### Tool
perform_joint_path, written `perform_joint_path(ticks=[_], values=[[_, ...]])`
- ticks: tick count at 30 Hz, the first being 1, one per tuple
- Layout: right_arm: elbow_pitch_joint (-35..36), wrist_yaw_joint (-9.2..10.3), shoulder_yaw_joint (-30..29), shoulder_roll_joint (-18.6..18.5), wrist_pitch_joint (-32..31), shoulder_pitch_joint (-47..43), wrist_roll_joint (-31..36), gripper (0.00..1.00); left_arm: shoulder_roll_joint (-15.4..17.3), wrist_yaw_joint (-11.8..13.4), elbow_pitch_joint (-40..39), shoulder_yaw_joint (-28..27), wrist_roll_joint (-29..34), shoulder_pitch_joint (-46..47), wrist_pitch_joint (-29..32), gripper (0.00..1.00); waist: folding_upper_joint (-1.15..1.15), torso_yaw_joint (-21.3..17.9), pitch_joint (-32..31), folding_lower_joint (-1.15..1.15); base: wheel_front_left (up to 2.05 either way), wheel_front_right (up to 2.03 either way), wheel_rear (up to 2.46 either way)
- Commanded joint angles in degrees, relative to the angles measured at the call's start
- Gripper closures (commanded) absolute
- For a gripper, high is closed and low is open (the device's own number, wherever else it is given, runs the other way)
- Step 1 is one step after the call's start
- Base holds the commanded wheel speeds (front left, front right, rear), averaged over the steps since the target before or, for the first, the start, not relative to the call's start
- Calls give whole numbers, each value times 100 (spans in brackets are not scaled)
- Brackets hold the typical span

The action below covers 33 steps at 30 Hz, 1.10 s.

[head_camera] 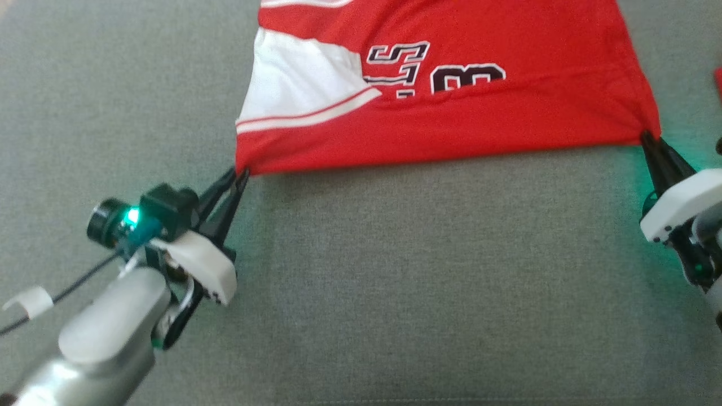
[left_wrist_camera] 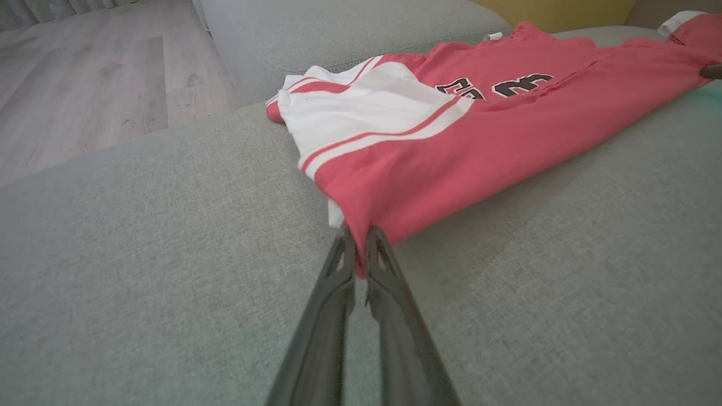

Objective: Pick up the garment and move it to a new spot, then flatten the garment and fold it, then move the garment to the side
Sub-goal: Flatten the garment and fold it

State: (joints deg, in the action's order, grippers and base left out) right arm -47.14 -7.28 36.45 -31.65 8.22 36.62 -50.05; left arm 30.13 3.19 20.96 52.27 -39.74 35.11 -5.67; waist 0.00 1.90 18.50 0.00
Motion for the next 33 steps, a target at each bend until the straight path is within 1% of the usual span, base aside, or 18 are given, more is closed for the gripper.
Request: perform_joint_path(ticks=[1, 7, 15, 18, 20, 25, 26, 27, 28, 29, 30, 33], values=[[105, -21, 71, -243, 93, -273, -76, 100, 279, 68, -158, -165, 43, -57, -65, 100, 0, -3, -165, 0, 0, 0, 0], [415, -21, 225, -539, 211, -874, -328, 100, 440, 298, -552, -83, -71, -725, -127, 100, 0, -35, -585, 0, 0, 0, 0], [882, -21, 205, -920, 334, -1863, -537, 100, 789, 765, -1275, 68, -161, -1690, -90, 100, 0, -88, -849, 0, 0, 0, 0], [1047, -21, 110, -937, 346, -2223, -575, 100, 864, 906, -1520, 157, -176, -1978, -43, 100, 0, -108, -889, 0, 0, 0, 0], [1095, -21, 74, -934, 357, -2335, -561, 100, 879, 942, -1592, 185, -182, -2056, -28, 100, 0, -113, -895, 0, 0, 0, 0], [1298, -21, -192, -906, 330, -2710, -361, 100, 906, 1101, -1777, 242, -182, -2239, 7, 100, 0, -139, -871, 0, 0, 0, 0], [1348, -21, -262, -888, 306, -2752, -322, 78, 909, 1130, -1788, 232, -177, -2235, 7, 100, 0, -150, -860, 0, 0, 0, 0], [1388, -21, -345, -874, 277, -2790, -287, 27, 908, 1162, -1801, 218, -164, -2220, -1, 100, 0, -157, -849, 0, 0, 0, 0], [1415, -21, -451, -875, 264, -2807, -234, 0, 900, 1182, -1817, 202, -170, -2207, -4, 85, 0, -163, -836, 0, 0, 0, 0], [1447, -21, -557, -875, 254, -2823, -174, 0, 899, 1202, -1834, 182, -166, -2184, -12, 7, 0, -166, -825, 0, 0, 0, 0], [1495, -21, -653, -869, 235, -2844, -113, 0, 906, 1216, -1857, 165, -154, -2156, -22, 0, 0, -168, -816, 0, 0, 0, 0], [1661, -21, -952, -831, 195, -2917, 86, 0, 992, 1240, -1972, 73, -140, -2028, -12, 0, 0, -172, -781, 0, 0, 0, 0]])
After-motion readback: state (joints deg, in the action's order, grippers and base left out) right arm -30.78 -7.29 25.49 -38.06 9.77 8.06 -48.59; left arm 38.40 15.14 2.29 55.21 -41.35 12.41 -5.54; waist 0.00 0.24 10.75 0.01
